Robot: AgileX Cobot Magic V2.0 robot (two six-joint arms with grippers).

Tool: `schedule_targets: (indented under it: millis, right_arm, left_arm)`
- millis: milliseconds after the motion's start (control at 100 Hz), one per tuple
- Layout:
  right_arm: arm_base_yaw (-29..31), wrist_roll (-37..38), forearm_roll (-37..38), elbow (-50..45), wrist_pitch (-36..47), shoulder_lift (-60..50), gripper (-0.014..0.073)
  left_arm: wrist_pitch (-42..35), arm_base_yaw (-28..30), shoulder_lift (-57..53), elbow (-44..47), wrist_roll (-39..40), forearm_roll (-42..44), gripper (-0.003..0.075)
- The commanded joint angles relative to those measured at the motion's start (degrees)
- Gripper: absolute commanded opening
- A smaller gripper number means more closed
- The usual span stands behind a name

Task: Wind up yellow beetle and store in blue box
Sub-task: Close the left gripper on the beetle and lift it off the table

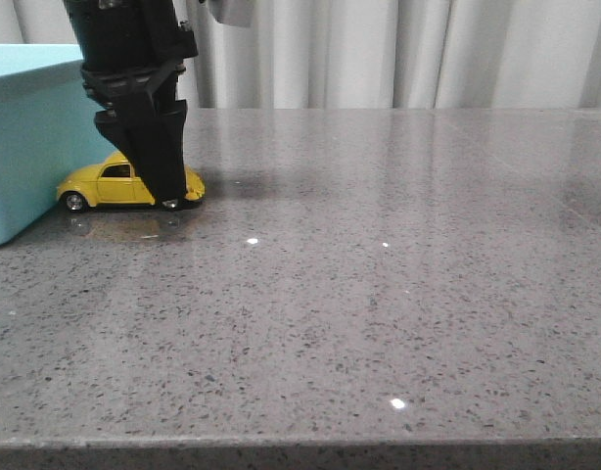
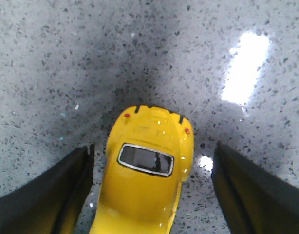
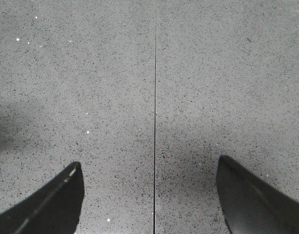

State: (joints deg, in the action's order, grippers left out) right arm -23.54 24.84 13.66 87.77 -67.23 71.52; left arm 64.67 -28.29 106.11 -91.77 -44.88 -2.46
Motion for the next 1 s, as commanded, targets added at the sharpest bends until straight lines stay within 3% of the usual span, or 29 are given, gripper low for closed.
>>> schedule_targets:
  millis: [0,140,400,570,780,990]
  right_arm:
    - [0.1,-0.5,1.2,1.1,3.1,-1.7,0.0562]
    - [0.1,-0.5,1.2,1.1,3.1,-1.7,0.0562]
    - [0.1,-0.5,1.2,1.1,3.1,-1.7,0.0562]
    - [0.1,-0.5,1.2,1.1,3.1,-1.7,0.0562]
    - [0.1,-0.5,1.2,1.1,3.1,-1.7,0.0562]
    - [0.1,-0.5,1.2,1.1,3.1,-1.7,0.0562]
  left_arm:
    - [-1.2,-0.3,-2.8,-1.7,0.0,0.0,0.0494]
    - [-1.2,-0.3,-2.8,-1.7,0.0,0.5,0.0475]
    - [-1.2,-0.3,-2.8,-1.7,0.0,1.0,0.0239]
    - [-1.2,-0.3,-2.8,-1.7,0.0,1.0,0.0144]
    - [-0.7,-0.8,-2.8,-5.4,0.0,0.4,0.0117]
    - [3.3,-1.6,-2.8,-14.5,0.4,0.4,0.0117]
